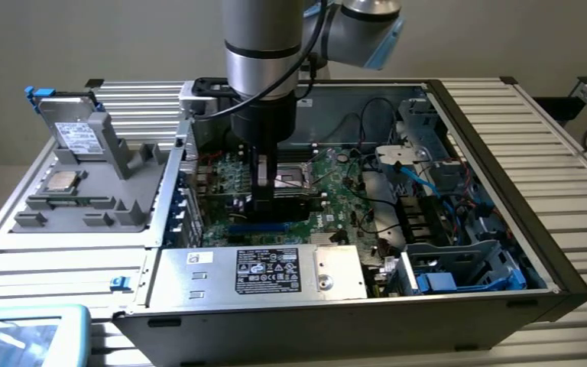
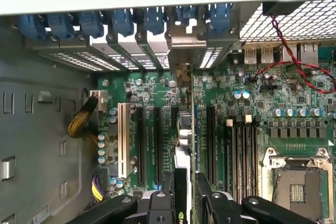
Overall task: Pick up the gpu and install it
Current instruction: 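Insert the gpu into the slot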
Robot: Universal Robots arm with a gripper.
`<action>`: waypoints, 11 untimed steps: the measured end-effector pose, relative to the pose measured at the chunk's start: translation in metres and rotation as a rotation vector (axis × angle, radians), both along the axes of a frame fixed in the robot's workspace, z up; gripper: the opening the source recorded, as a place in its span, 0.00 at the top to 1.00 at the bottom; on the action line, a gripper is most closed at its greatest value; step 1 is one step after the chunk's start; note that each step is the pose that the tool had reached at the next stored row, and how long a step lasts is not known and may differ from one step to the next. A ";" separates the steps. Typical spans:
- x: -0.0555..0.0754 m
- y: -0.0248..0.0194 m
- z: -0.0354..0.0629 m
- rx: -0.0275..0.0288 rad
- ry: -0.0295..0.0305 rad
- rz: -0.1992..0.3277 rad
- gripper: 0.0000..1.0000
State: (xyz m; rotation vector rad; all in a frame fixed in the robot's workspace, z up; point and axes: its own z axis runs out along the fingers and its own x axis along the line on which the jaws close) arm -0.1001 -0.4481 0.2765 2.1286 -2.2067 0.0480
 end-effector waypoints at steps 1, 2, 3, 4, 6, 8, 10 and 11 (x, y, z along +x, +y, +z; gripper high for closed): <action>-0.001 0.0009 -0.0018 0.0000 -0.0001 0.000 0.72; -0.002 0.0022 -0.0032 -0.0002 0.0001 -0.001 0.72; -0.002 0.0035 -0.0039 -0.0003 0.0002 -0.001 0.72; -0.002 0.0046 -0.0044 0.0000 0.0000 -0.001 0.72; -0.002 0.0048 -0.0044 -0.0001 0.0000 -0.001 0.72; -0.002 0.0048 -0.0046 -0.0002 0.0001 -0.001 0.72; -0.002 0.0049 -0.0064 -0.0001 0.0000 -0.001 0.72; -0.002 0.0048 -0.0063 -0.0003 0.0001 -0.001 0.72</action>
